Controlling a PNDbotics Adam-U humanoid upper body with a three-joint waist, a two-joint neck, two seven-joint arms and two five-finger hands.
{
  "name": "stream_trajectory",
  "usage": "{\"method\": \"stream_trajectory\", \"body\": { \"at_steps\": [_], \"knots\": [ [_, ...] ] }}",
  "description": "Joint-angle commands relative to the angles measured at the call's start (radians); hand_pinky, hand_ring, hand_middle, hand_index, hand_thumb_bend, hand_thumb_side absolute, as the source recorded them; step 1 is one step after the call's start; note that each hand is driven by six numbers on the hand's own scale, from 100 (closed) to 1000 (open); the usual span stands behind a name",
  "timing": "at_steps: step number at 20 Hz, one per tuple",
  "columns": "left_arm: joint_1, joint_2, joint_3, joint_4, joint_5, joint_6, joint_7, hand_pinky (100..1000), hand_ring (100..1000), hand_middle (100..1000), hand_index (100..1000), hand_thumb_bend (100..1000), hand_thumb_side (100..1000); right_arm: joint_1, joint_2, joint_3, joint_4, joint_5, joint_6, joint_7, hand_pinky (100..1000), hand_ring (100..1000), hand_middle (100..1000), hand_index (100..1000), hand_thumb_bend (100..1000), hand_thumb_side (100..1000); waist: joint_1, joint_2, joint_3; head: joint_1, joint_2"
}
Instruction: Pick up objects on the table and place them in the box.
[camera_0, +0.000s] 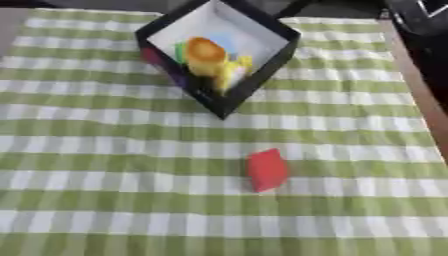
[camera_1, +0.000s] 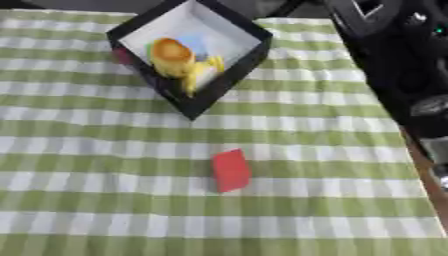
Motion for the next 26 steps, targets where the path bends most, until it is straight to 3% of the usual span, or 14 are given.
{"method": "stream_trajectory", "body": {
  "at_steps": [1, 4, 8, 13, 19, 26],
  "knots": [
    [0.006, 0.015, 0.017, -0.019, 0.003, 0.011, 0.011, 866, 783, 782, 852, 237, 708, 0.049, -0.130, -0.017, -0.169, -0.071, 0.022, 0.010, 857, 847, 796, 873, 254, 289, -0.002, -0.035, -0.007, 0.006, 0.006],
    [0.016, 0.015, 0.019, -0.017, 0.003, 0.015, 0.016, 866, 783, 782, 851, 237, 710, 0.126, -0.208, -0.016, -0.255, -0.115, -0.003, 0.023, 856, 843, 793, 872, 263, 296, -0.003, -0.037, -0.016, 0.007, 0.006],
    [0.020, 0.014, 0.019, -0.015, 0.002, 0.016, 0.017, 865, 782, 781, 851, 237, 714, 0.156, -0.237, -0.018, -0.266, -0.134, -0.040, 0.025, 854, 840, 791, 868, 273, 316, -0.003, -0.037, -0.019, 0.009, 0.006],
    [0.033, 0.011, 0.019, -0.008, 0.000, 0.019, 0.020, 864, 782, 781, 851, 237, 717, 0.244, -0.295, 0.047, -0.267, -0.166, -0.102, 0.066, 851, 839, 789, 865, 262, 338, -0.001, -0.038, -0.038, 0.025, 0.006],
    [0.033, 0.007, 0.019, -0.006, -0.002, 0.020, 0.022, 863, 782, 781, 851, 239, 715, 0.324, -0.302, 0.093, -0.267, -0.123, -0.191, 0.094, 852, 840, 793, 868, 258, 369, 0.002, -0.035, -0.044, 0.029, 0.006],
    [0.035, 0.003, 0.017, -0.004, -0.003, 0.021, 0.022, 861, 778, 781, 850, 242, 716, 0.365, -0.268, 0.135, -0.267, -0.089, -0.210, 0.125, 852, 845, 799, 871, 247, 389, 0.000, -0.037, -0.049, 0.029, 0.006]
  ]
}}
